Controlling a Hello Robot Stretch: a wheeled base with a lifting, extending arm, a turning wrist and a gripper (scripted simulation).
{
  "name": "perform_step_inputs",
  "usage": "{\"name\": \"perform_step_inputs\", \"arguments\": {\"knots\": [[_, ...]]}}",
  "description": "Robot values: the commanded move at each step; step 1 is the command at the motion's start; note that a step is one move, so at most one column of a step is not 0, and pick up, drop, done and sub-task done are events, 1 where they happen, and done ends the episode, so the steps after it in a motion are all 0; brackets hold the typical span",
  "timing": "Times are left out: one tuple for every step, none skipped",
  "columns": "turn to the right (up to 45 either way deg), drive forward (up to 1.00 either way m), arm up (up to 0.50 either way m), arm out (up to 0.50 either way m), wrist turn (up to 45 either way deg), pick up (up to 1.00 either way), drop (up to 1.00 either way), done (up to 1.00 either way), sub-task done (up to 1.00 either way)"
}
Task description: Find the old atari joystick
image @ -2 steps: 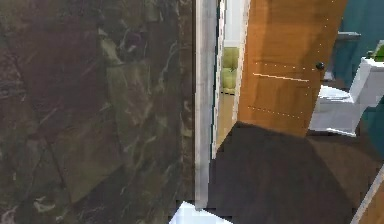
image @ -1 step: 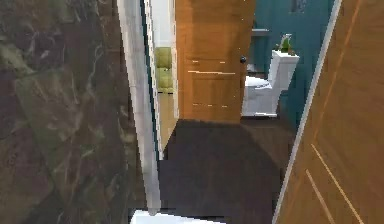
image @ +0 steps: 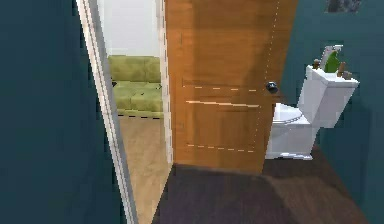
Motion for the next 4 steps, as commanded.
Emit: {"name": "perform_step_inputs", "arguments": {"knots": [[0.0, 0.3, 0.0, 0.0, 0.0, 0.0, 0.0, 0.0, 0.0], [9.0, 0.0, 0.0, 0.0, 0.0, 0.0, 0.0, 0.0, 0.0], [0.0, 0.6, 0.0, 0.0, 0.0, 0.0, 0.0, 0.0, 0.0], [-45.0, 0.0, 0.0, 0.0, 0.0, 0.0, 0.0, 0.0, 0.0]]}}
